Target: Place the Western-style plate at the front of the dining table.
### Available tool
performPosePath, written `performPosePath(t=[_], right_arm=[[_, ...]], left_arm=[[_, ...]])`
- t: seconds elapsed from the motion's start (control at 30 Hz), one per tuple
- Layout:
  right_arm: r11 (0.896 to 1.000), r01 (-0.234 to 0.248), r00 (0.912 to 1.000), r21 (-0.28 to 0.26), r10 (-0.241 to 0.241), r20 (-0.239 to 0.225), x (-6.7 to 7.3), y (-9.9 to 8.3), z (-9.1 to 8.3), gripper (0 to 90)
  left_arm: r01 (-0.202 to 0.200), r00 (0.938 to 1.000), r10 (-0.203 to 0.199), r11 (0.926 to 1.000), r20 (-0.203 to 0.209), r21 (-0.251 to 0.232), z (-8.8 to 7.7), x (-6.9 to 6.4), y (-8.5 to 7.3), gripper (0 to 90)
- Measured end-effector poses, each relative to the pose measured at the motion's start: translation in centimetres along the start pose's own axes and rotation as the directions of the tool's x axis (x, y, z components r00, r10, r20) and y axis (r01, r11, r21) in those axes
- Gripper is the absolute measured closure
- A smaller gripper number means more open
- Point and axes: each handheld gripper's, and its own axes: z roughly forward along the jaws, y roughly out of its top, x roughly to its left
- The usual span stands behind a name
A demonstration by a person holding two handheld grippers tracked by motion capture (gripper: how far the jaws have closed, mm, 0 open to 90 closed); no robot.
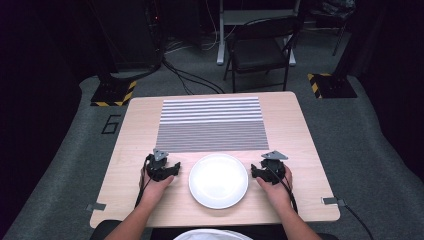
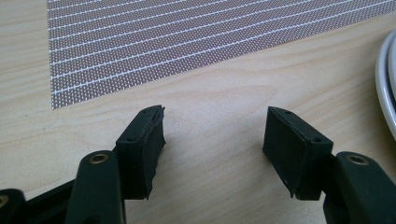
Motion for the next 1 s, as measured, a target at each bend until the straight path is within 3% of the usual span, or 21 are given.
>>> performPosePath(t=[0.33, 0.4, 0.53, 0.7, 0.83, 0.87, 1.0], right_arm=[[1.000, 0.004, 0.9999, -0.004, -0.004, 0.010, 0.0, 0.0, -0.1, 37.1], [1.000, -0.028, 0.9995, 0.002, 0.028, 0.017, -0.3, 0.1, -0.3, 43.1], [0.996, -0.083, 0.9965, 0.010, 0.083, 0.005, -0.6, 0.3, -0.4, 44.7], [0.997, -0.071, 0.9975, 0.013, 0.071, 0.001, 0.0, 0.4, -1.5, 45.4], [0.995, -0.102, 0.9943, 0.012, 0.102, -0.031, 0.3, 0.8, -2.4, 47.5], [0.994, -0.109, 0.9929, 0.009, 0.110, -0.047, 0.5, 1.2, -3.1, 50.1], [0.992, -0.122, 0.9910, 0.001, 0.122, -0.054, 0.7, 1.7, -3.9, 50.3]], left_arm=[[0.060, 0.9978, -0.061, 0.9981, 0.026, 0.011, -0.4, 0.4, 0.3, 43.3], [0.068, 0.9972, -0.068, 0.9977, 0.031, 0.000, -0.7, 0.5, 0.3, 43.6], [0.086, 0.9951, -0.085, 0.9961, 0.050, -0.018, -1.3, 0.6, 0.3, 43.7], [0.129, 0.9876, -0.125, 0.9908, 0.095, -0.039, -1.9, 0.1, 0.7, 43.7], [0.140, 0.9849, -0.136, 0.9897, 0.107, -0.030, -2.3, -0.3, 1.1, 46.3], [0.148, 0.9818, -0.144, 0.9886, 0.124, -0.027, -2.5, -0.5, 1.4, 48.0], [0.132, 0.9847, -0.126, 0.9903, 0.120, -0.042, -3.1, -0.8, 2.2, 50.7]])
